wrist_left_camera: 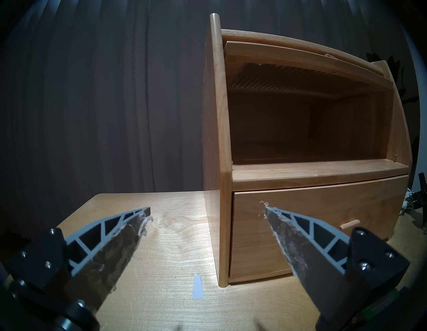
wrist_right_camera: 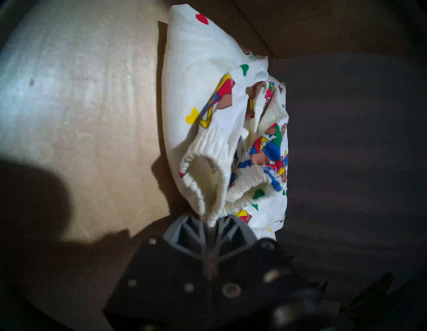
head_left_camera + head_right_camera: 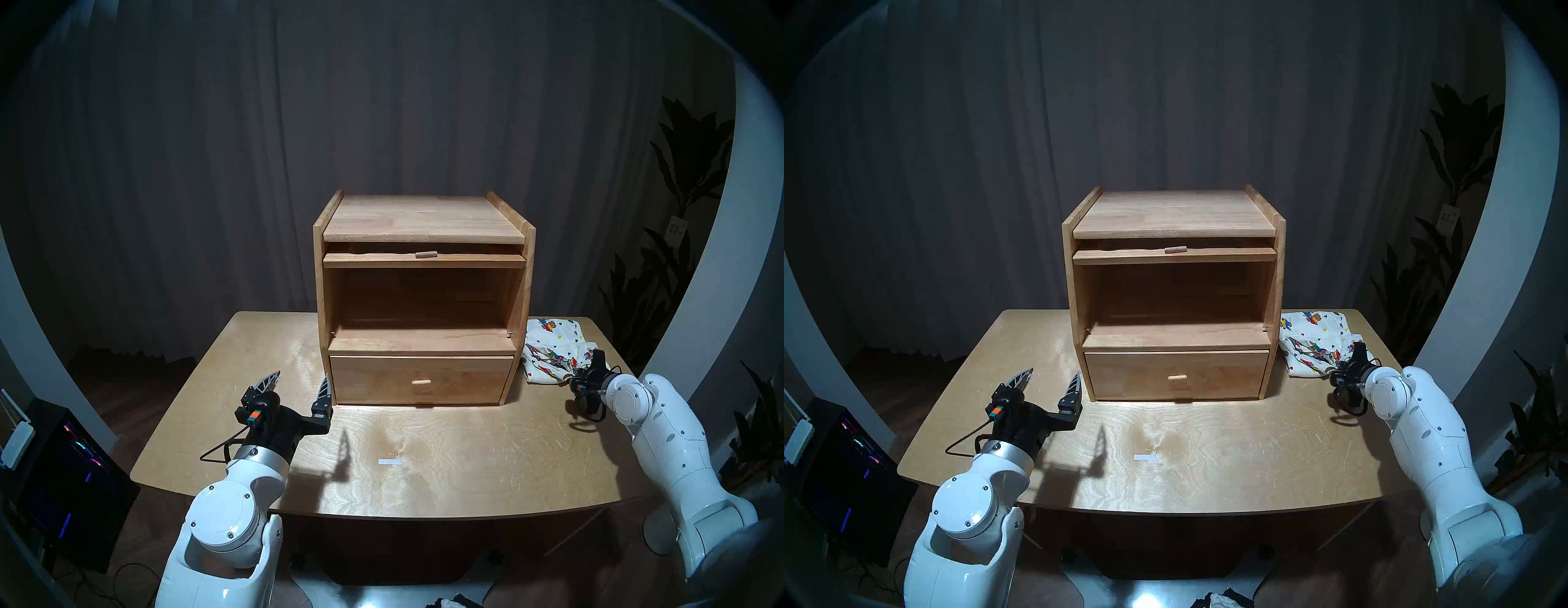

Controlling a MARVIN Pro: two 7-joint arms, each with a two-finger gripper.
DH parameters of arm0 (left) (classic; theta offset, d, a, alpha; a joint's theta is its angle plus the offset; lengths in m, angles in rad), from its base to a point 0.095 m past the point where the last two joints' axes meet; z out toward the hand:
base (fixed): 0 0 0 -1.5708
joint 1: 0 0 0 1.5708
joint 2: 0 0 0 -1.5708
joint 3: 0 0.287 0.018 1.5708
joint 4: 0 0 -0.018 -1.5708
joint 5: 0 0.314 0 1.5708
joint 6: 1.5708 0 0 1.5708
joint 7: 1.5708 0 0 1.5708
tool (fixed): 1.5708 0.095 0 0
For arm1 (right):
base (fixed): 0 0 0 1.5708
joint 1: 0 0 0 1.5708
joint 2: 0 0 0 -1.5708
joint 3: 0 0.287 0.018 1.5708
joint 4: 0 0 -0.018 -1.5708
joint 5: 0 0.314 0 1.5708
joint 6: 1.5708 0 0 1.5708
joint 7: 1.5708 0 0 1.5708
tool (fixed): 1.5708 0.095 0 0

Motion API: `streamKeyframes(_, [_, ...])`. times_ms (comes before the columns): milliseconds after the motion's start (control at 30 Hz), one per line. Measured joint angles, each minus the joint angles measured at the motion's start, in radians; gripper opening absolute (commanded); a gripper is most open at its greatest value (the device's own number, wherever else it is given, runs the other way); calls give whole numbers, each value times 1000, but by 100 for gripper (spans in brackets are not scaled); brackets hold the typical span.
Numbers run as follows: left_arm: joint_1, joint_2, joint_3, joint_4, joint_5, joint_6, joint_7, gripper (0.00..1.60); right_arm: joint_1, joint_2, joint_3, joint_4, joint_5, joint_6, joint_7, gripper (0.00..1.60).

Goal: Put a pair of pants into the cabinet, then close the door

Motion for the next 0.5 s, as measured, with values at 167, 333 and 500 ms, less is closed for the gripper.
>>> streamKeyframes(167, [0, -3, 2, 0, 5, 0, 10, 160, 34, -29, 54, -25, 89, -22, -17, 0])
streamKeyframes(333, [0, -4, 4, 1, 8, 0, 16, 160, 72, -30, 110, -79, 148, -45, -52, 0])
streamKeyframes(500, [0, -6, 5, 3, 12, 0, 23, 160, 110, -21, 172, -131, 209, -71, -96, 0])
